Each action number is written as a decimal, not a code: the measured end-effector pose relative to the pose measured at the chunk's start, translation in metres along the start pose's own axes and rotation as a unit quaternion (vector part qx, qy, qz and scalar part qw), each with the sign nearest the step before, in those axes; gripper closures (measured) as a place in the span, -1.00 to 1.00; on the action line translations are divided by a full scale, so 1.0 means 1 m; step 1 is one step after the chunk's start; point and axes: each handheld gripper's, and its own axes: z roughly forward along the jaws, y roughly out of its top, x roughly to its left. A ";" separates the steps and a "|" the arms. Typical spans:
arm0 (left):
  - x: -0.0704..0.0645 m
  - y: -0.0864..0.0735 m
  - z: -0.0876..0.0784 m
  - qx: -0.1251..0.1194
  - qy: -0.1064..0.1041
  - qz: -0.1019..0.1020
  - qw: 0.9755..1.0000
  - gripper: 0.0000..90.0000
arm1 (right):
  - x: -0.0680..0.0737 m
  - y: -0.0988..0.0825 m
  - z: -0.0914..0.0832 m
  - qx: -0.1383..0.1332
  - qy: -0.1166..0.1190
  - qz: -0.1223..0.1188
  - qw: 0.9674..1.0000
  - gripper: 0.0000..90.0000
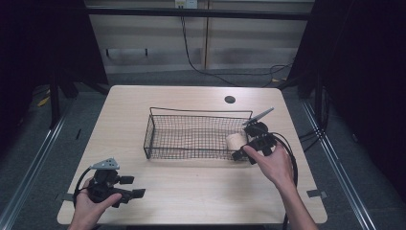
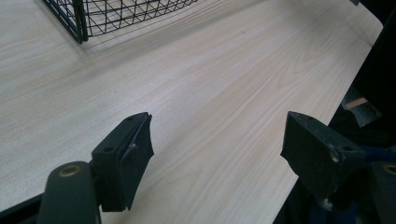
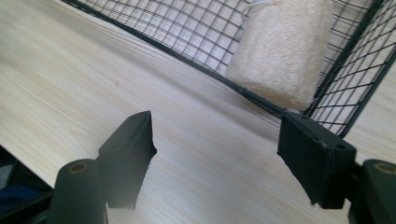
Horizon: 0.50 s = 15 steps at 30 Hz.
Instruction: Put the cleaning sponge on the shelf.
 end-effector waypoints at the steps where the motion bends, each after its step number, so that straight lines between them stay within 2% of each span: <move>1: 0.000 0.000 0.000 0.000 0.000 -0.001 1.000 -0.47 | 0.001 -0.002 -0.001 -0.002 -0.003 -0.003 1.000 -0.41; 3: 0.000 0.000 0.000 0.000 0.000 0.000 1.000 -0.47 | 0.003 -0.006 -0.001 -0.005 0.006 -0.007 1.000 -0.41; 6: 0.000 0.000 0.000 0.000 0.001 -0.001 1.000 -0.47 | 0.005 -0.012 0.001 -0.004 0.003 -0.019 1.000 -0.41; 8: 0.000 0.000 0.000 -0.001 -0.001 -0.001 1.000 -0.47 | 0.004 -0.017 0.000 -0.007 0.019 -0.016 1.000 -0.40; 12: 0.000 0.000 0.000 0.000 0.001 -0.002 1.000 -0.47 | 0.003 -0.027 0.001 -0.009 0.014 -0.020 1.000 -0.37; 13: 0.000 0.000 0.000 0.000 0.001 -0.002 1.000 -0.47 | 0.004 -0.029 0.000 -0.011 0.003 -0.024 1.000 -0.35; 15: 0.000 0.000 0.001 0.002 0.001 0.001 1.000 -0.47 | 0.003 -0.034 -0.001 -0.025 0.013 -0.021 0.999 -0.32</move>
